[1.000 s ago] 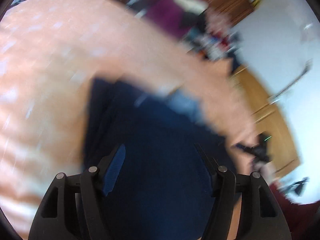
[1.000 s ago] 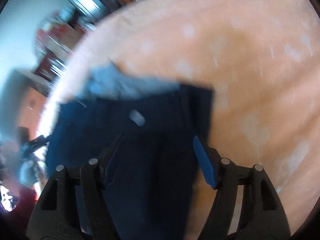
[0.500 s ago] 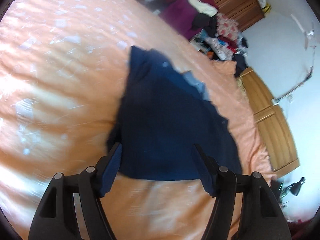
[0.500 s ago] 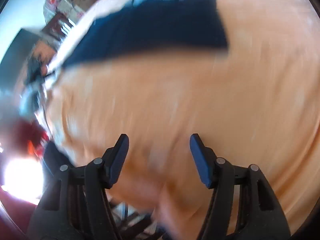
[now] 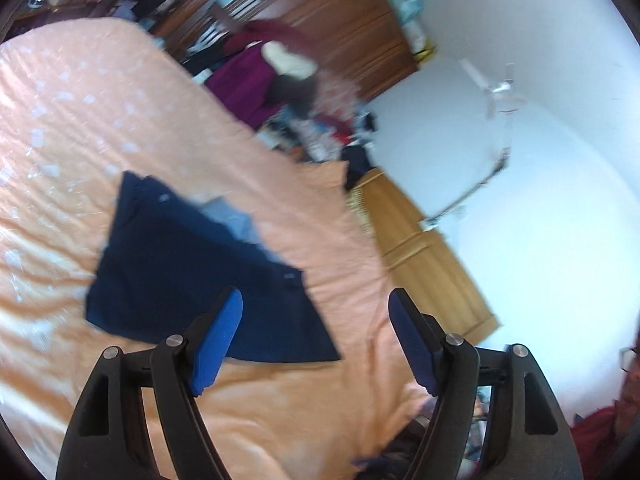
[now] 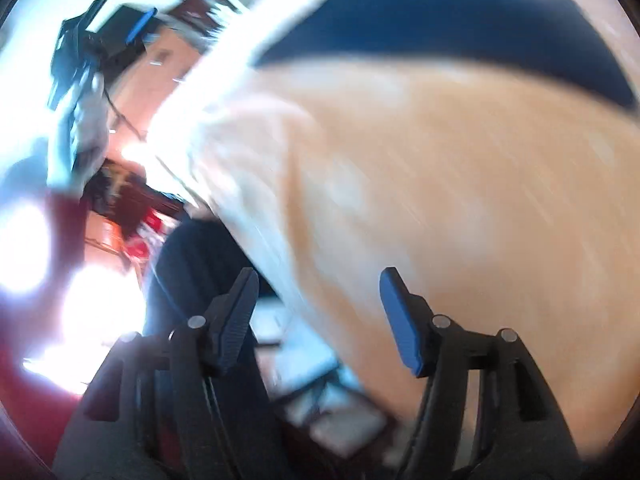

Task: Fold small clothes
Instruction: 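Withdraw both grippers from the folded jacket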

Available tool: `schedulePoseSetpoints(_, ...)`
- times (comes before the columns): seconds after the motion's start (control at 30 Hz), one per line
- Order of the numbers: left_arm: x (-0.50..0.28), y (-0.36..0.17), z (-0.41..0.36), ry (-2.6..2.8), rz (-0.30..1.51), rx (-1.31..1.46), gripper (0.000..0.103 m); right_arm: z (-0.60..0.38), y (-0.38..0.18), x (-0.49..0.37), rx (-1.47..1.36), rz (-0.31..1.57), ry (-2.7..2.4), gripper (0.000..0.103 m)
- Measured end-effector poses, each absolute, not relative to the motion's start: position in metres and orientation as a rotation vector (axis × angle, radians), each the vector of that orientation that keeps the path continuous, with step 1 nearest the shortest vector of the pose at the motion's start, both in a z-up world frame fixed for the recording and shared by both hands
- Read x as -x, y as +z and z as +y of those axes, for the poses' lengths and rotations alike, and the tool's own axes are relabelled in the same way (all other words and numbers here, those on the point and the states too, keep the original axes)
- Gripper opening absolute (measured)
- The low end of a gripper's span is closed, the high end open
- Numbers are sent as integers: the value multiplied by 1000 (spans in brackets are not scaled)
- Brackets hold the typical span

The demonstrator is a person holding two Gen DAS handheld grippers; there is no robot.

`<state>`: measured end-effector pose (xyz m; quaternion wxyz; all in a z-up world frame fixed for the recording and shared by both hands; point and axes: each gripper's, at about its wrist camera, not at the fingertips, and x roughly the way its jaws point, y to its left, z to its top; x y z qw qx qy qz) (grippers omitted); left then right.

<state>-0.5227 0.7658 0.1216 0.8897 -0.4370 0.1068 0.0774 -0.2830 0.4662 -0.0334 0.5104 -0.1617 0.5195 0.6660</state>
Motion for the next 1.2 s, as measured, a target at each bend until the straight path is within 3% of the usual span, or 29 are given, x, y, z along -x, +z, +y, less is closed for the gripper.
schedulePoseSetpoints(0.2, 592, 163, 712, 173, 71, 940, 80, 567, -61, 382, 540, 1201, 1839, 62)
schedulePoseSetpoints(0.3, 611, 178, 682, 143, 51, 963, 84, 568, -87, 416, 682, 1168, 1859, 72)
schedulePoseSetpoints(0.37, 614, 195, 656, 142, 89, 893, 84, 563, -84, 429, 817, 1180, 1905, 73)
schedulePoseSetpoints(0.47, 621, 218, 633, 119, 61, 846, 86, 538, -86, 449, 1019, 1193, 1967, 57)
schedulePoseSetpoints(0.63, 625, 236, 624, 101, 23, 794, 94, 546, -33, 410, 665, 1165, 1981, 57)
schedulePoseSetpoints(0.7, 617, 235, 622, 114, 53, 762, 94, 552, -12, 387, 481, 1137, 1954, 65)
schedulePoseSetpoints(0.83, 586, 224, 628, 164, 155, 700, 97, 543, -9, 353, 394, 1153, 1836, 68)
schedulePoseSetpoints(1.03, 548, 176, 676, 285, 267, 715, 97, 493, -25, 238, 315, 1183, 1568, 71)
schedulePoseSetpoints(1.2, 504, 96, 725, 351, 363, 835, 97, 456, -40, 171, 181, 1232, 1370, 71)
